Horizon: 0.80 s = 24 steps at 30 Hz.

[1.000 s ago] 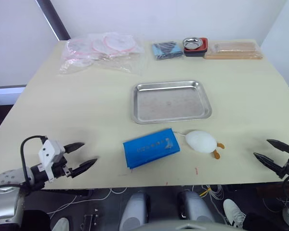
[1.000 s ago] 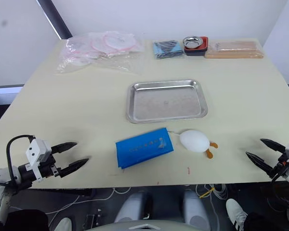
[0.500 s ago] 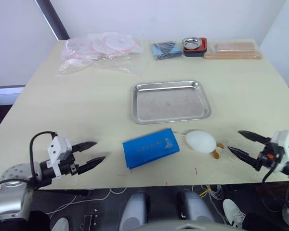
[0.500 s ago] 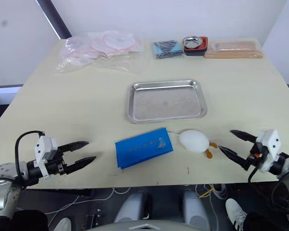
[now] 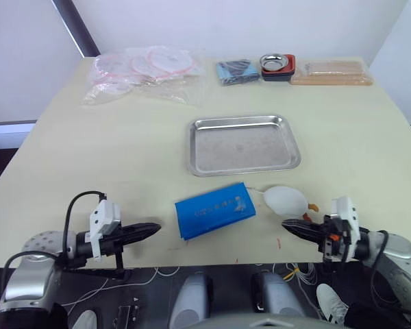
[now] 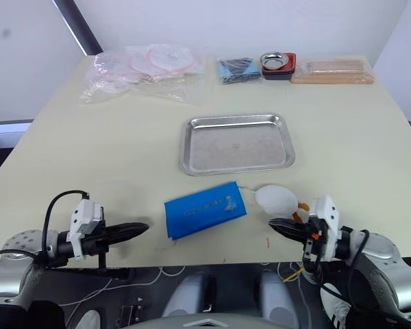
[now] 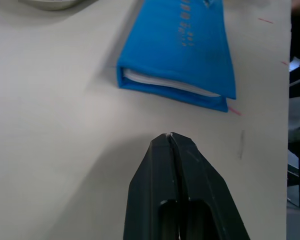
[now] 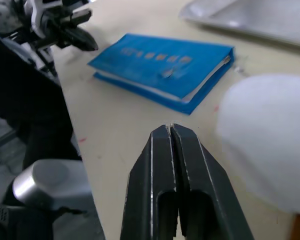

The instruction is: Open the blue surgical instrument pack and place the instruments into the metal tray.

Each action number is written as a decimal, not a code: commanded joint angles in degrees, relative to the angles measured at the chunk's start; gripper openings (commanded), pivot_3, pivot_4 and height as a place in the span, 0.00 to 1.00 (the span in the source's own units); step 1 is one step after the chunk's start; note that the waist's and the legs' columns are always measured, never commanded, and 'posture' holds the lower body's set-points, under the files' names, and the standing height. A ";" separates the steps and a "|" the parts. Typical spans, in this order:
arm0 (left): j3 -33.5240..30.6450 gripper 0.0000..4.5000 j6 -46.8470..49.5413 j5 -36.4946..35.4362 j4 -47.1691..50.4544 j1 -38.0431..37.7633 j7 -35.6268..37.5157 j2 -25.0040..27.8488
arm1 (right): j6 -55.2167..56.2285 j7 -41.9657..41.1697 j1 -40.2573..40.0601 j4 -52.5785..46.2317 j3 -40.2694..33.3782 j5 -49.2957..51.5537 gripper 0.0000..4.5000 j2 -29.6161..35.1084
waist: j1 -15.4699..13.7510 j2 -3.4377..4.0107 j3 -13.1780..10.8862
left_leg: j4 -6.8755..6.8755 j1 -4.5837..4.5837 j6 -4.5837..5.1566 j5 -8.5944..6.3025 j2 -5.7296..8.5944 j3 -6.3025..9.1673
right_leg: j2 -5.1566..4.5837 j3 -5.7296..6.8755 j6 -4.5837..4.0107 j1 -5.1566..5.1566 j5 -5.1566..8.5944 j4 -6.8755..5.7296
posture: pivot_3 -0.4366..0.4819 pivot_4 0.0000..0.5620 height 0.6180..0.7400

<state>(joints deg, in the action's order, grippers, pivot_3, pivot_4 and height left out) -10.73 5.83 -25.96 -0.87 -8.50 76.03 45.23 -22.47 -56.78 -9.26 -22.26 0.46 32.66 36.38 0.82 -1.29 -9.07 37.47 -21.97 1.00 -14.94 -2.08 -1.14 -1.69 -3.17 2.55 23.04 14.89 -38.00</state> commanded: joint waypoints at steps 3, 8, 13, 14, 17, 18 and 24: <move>2.84 0.00 -1.07 1.28 -1.55 3.41 0.68 -0.51 | -2.13 5.82 6.36 2.19 4.98 -5.38 0.01 -3.17 | 0.03 -0.02 0.01 | 0.02 -0.02 0.00 0.00 -0.03 -0.01 | 0.10 0.02 -0.05 0.01 -0.03 -0.01 | 0.48 0.27 1.00; 4.15 0.00 0.06 0.91 -1.71 5.07 0.39 -1.53 | -2.56 10.66 10.95 4.23 6.93 -8.22 0.01 -6.87 | 0.03 -0.04 0.02 | 0.02 -0.13 0.00 0.00 -0.03 -0.01 | 0.11 0.10 -0.06 0.08 -0.04 0.01 | 0.48 0.27 1.00; 4.83 0.00 0.01 1.26 -2.71 6.18 0.11 -2.22 | 0.67 13.16 14.36 6.50 8.11 -11.84 0.01 -10.03 | 0.00 -0.08 0.03 | 0.03 -0.23 0.00 0.00 -0.03 0.00 | 0.11 0.12 -0.06 0.14 -0.04 0.00 | 0.48 0.27 1.00; 5.13 0.00 -0.36 1.54 -3.61 6.63 0.17 -2.55 | 1.27 12.98 14.91 6.87 8.87 -12.80 0.01 -10.07 | 0.02 -0.08 0.03 | 0.03 -0.23 0.00 0.00 -0.03 0.00 | 0.11 0.12 -0.06 0.14 -0.04 0.00 | 0.48 0.27 1.00; 5.78 0.00 -1.08 2.08 -6.47 8.66 0.37 -3.66 | 4.50 12.01 17.14 8.92 11.70 -17.24 0.01 -9.56 | -0.02 -0.08 0.03 | 0.03 -0.23 0.00 0.00 -0.03 0.00 | 0.12 0.14 -0.06 0.14 -0.04 -0.01 | 0.48 0.27 1.00; 5.98 0.00 -1.10 2.09 -6.92 9.14 0.54 -3.92 | 4.83 12.07 17.85 9.51 12.17 -18.07 0.01 -9.70 | -0.02 -0.07 0.03 | 0.04 -0.22 0.00 0.01 -0.02 -0.03 | 0.12 0.14 -0.06 0.14 -0.05 -0.02 | 0.48 0.27 1.00; 6.88 0.00 -1.28 2.44 -8.63 10.26 1.48 -4.65 | 3.11 10.57 20.14 10.58 13.45 -18.32 0.01 -10.07 | -0.04 -0.07 0.04 | 0.07 -0.20 0.00 0.01 -0.01 -0.03 | 0.13 0.15 -0.07 0.13 -0.06 -0.08 | 0.48 0.27 1.00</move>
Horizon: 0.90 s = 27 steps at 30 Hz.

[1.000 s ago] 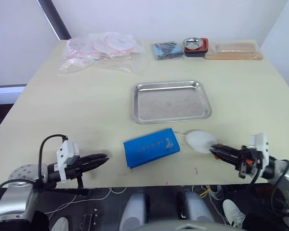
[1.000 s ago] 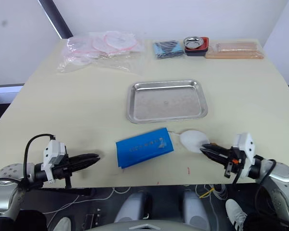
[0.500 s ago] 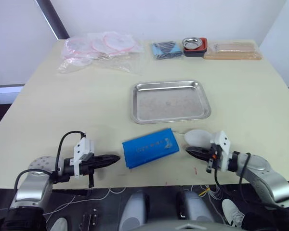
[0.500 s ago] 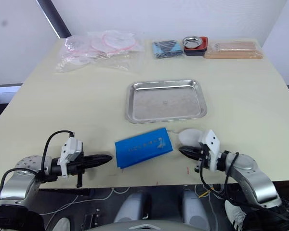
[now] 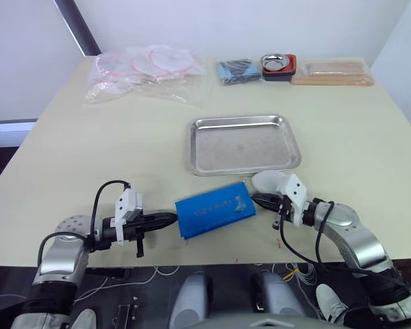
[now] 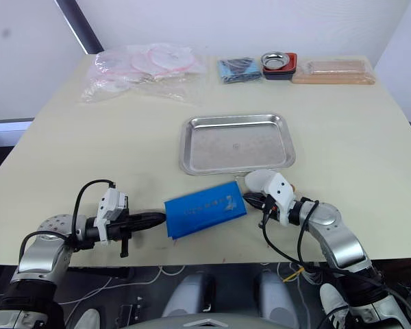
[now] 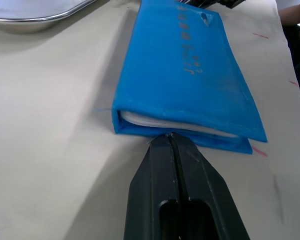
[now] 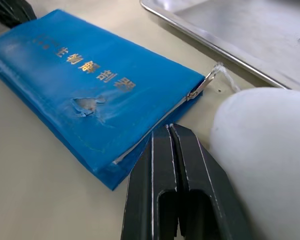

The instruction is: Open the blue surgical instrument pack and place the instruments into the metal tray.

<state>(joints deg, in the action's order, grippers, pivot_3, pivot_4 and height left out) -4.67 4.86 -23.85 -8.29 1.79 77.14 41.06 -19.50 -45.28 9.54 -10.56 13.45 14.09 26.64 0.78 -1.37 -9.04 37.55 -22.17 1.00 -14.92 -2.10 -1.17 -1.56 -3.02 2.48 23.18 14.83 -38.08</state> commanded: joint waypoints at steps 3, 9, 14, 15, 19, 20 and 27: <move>0.61 0.00 -0.40 0.03 -1.84 0.45 0.20 -0.99 | -0.90 -1.31 1.71 -1.40 0.11 1.60 0.01 -1.49 | 0.01 0.02 0.01 | 0.00 0.00 0.00 0.00 -0.01 0.01 | 0.00 -0.01 0.00 0.00 0.00 0.00 | 0.48 0.27 1.00; 0.83 0.00 -0.12 -0.56 -1.61 1.39 -0.23 -2.54 | -1.85 -3.23 2.03 -0.77 1.01 0.79 0.01 -0.92 | -0.02 0.06 0.03 | 0.00 0.05 0.00 0.00 -0.01 0.01 | 0.00 -0.01 0.00 -0.03 0.00 -0.02 | 0.48 0.27 1.00; 1.54 0.00 1.27 -0.77 -0.26 2.93 -0.80 -4.06 | -1.84 -3.86 2.44 -0.16 0.76 0.47 0.01 -1.04 | -0.01 0.06 0.03 | 0.02 0.04 0.00 0.00 0.00 0.01 | 0.00 -0.01 0.00 -0.04 -0.01 -0.02 | 0.48 0.27 1.00; 1.71 0.00 1.25 -0.58 -0.35 3.16 -0.82 -4.21 | -1.72 -3.95 2.47 0.00 0.70 0.36 0.01 -1.04 | 0.01 0.05 0.03 | 0.02 0.04 0.00 0.00 0.00 0.01 | 0.00 -0.01 0.00 -0.04 -0.01 -0.02 | 0.48 0.27 1.00; 3.42 0.00 0.98 0.32 -0.31 4.28 -0.68 -5.12 | -1.78 -4.26 1.91 -0.33 -0.01 0.65 0.01 -0.49 | -0.04 0.06 0.03 | 0.02 0.02 0.00 0.00 0.01 0.02 | 0.00 0.00 0.00 -0.04 -0.01 -0.02 | 0.48 0.27 1.00; 4.04 0.00 1.01 0.63 -0.32 4.80 -0.61 -5.50 | -1.92 -4.40 1.60 -0.67 -0.41 0.88 0.01 -0.11 | -0.18 0.06 0.03 | 0.02 0.02 0.00 0.00 0.01 0.02 | 0.00 0.00 0.00 -0.04 -0.01 -0.02 | 0.48 0.27 1.00; 7.71 0.00 0.70 2.81 -1.75 8.59 0.05 -8.40 | -2.14 -4.71 -1.80 -3.01 -3.75 2.01 0.01 2.89 | -0.54 0.07 0.04 | 0.38 -0.28 0.00 0.00 0.05 0.15 | -0.02 0.10 0.12 -0.02 -0.08 0.01 | 0.48 0.27 1.00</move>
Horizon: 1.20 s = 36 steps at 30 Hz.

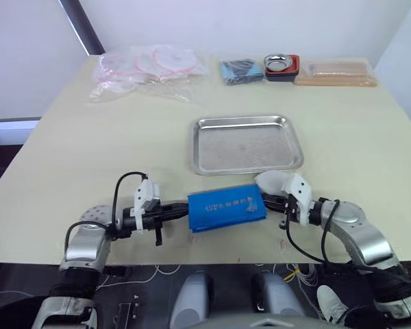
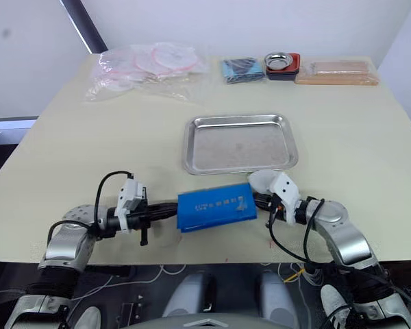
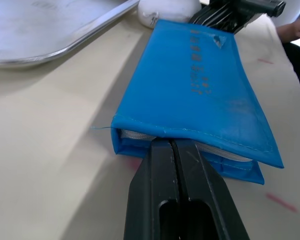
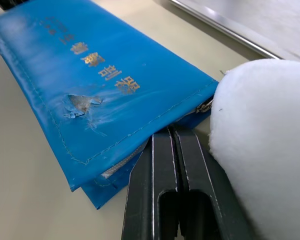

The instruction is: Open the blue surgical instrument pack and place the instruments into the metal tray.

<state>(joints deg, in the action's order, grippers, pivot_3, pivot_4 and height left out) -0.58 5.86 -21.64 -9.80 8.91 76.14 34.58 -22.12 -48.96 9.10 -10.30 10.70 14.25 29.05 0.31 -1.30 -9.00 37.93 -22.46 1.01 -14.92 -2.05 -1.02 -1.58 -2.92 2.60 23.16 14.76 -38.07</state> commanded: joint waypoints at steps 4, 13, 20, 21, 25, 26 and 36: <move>5.51 0.00 -1.41 2.37 -2.78 3.89 1.46 -3.72 | 0.73 -1.72 -4.89 -5.09 -3.15 3.08 0.01 2.16 | -0.07 0.01 0.00 | 0.32 -0.19 0.01 -0.01 0.02 0.08 | 0.00 0.06 0.12 -0.01 -0.07 0.00 | 0.48 0.27 1.00; 8.92 0.00 -5.41 6.47 -9.13 8.79 2.11 -7.77 | 0.93 -0.15 -10.45 -6.84 -8.21 3.80 0.01 4.39 | -1.25 0.33 0.20 | 0.50 -0.18 0.04 0.01 0.42 0.20 | -0.04 -0.04 0.27 -0.17 -0.16 0.02 | 0.48 0.27 1.00; 7.15 0.00 -6.69 6.24 -11.08 9.54 2.72 -6.73 | 1.89 0.43 -10.37 -6.52 -8.44 4.13 0.01 3.71 | -1.09 0.45 0.27 | 0.52 -0.16 0.07 0.03 0.49 0.25 | -0.09 -0.05 0.35 -0.22 -0.20 0.03 | 0.48 0.27 1.00; 6.85 0.00 -6.88 6.28 -11.13 9.19 2.69 -6.31 | 1.84 0.20 -10.53 -6.57 -8.67 4.40 0.01 3.86 | -1.02 0.46 0.28 | 0.52 -0.16 0.07 0.03 0.49 0.24 | -0.09 -0.05 0.35 -0.22 -0.20 0.03 | 0.48 0.27 1.00; 5.25 0.00 -6.96 5.33 -10.82 7.97 2.23 -5.19 | 1.98 -0.05 -11.41 -6.44 -10.70 5.69 0.01 4.39 | -0.87 0.48 0.29 | 0.51 -0.16 0.07 0.03 0.48 0.25 | -0.08 -0.06 0.35 -0.21 -0.20 0.03 | 0.48 0.27 1.00; 4.84 0.00 -7.00 5.07 -10.69 7.62 2.08 -4.78 | 2.14 -0.22 -11.83 -6.35 -11.42 6.09 0.01 4.65 | -0.84 0.48 0.29 | 0.50 -0.16 0.07 0.03 0.47 0.25 | -0.08 -0.06 0.35 -0.21 -0.20 0.03 | 0.48 0.27 1.00; -2.31 0.00 -10.44 -0.20 -9.92 6.35 5.15 2.25 | 4.89 -6.65 -19.61 -8.80 -20.69 12.05 0.53 9.83 | 0.68 0.39 0.22 | 0.43 -0.16 0.07 0.03 0.28 0.25 | 0.05 -0.04 0.35 -0.17 -0.19 0.08 | 0.48 0.27 1.00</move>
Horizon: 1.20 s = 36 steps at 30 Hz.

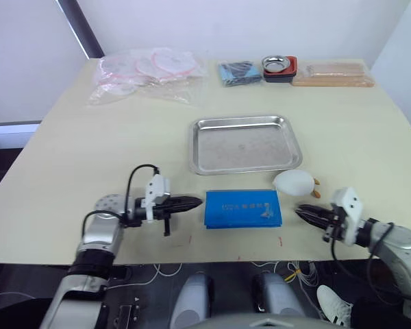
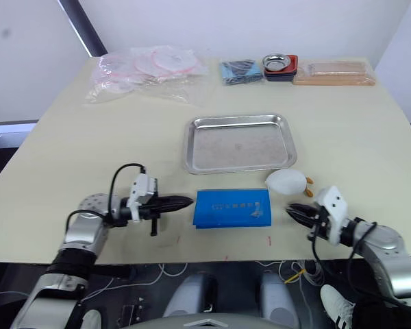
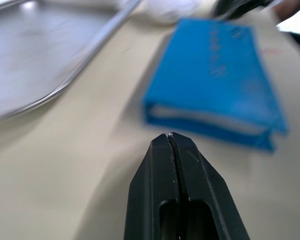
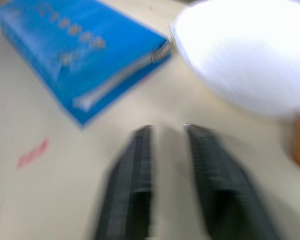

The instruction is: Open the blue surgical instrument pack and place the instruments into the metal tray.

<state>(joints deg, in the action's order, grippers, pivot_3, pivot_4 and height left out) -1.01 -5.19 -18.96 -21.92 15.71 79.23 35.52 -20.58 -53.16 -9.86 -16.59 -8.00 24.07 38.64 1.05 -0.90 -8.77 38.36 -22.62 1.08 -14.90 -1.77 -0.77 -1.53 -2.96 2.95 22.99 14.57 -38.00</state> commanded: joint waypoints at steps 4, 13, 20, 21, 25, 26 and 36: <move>-2.98 0.00 0.20 -3.97 4.85 -1.44 4.28 4.18 | 9.98 -6.53 -1.18 -2.16 -1.65 2.51 0.96 -0.40 | -0.24 -0.08 -0.05 | 0.01 -0.05 0.00 0.00 -0.15 -0.05 | -0.01 -0.01 0.01 0.04 0.00 0.01 | 0.48 0.27 1.00; -1.50 0.35 5.10 -9.37 15.66 -2.18 12.98 11.33 | 38.18 -14.16 9.24 9.35 9.33 -10.34 1.00 -2.66 | -0.24 -0.26 -0.24 | 0.02 -0.06 -0.01 0.00 -0.32 -0.19 | 0.11 -0.07 -0.06 0.12 -0.03 0.02 | 0.48 0.27 1.00; 0.35 0.80 9.86 -12.95 23.60 -2.28 13.19 13.45 | 58.14 -12.75 18.32 22.56 15.20 -18.42 1.00 -5.51 | -0.27 -0.32 -0.33 | -0.01 -0.13 -0.01 0.00 -0.34 -0.25 | 0.16 -0.11 -0.13 0.23 -0.07 0.02 | 0.48 0.27 1.00; 0.34 0.91 10.62 -13.43 24.41 -2.28 13.00 13.42 | 60.22 -12.38 19.50 24.42 15.59 -18.87 1.00 -5.79 | -0.26 -0.31 -0.34 | -0.01 -0.17 -0.01 0.00 -0.34 -0.27 | 0.17 -0.13 -0.13 0.27 -0.07 0.02 | 0.48 0.27 1.00; 0.42 0.98 12.04 -14.22 26.32 -2.63 12.58 13.62 | 67.26 -10.95 23.63 31.63 16.99 -20.82 1.00 -5.74 | -0.22 -0.30 -0.36 | -0.01 -0.15 -0.01 0.00 -0.34 -0.34 | 0.17 -0.20 -0.14 0.28 -0.08 0.00 | 0.48 0.27 1.00; 0.56 0.98 12.07 -14.20 26.59 -2.73 12.83 13.90 | 68.28 -11.03 24.36 33.10 17.47 -20.90 1.00 -5.49 | -0.21 -0.29 -0.36 | -0.01 -0.15 -0.01 0.00 -0.35 -0.33 | 0.17 -0.20 -0.14 0.28 -0.08 -0.01 | 0.48 0.27 1.00; -0.37 1.00 15.48 -17.21 28.70 -3.17 12.63 14.28 | 75.46 -10.52 27.41 40.51 21.53 -21.08 0.84 -5.08 | -0.16 -0.31 -0.35 | 0.01 -0.09 -0.01 0.00 -0.39 -0.37 | 0.20 -0.26 -0.23 0.28 -0.12 -0.03 | 0.48 0.27 1.00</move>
<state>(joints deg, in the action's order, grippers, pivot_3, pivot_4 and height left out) 0.14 9.77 -34.52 4.74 12.82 89.72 49.11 53.73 -64.04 17.23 23.13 12.97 3.21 33.10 0.89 -1.21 -9.13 38.38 -22.71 1.07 -14.90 -2.16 -1.14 -1.33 -3.22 2.72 23.27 14.45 -38.03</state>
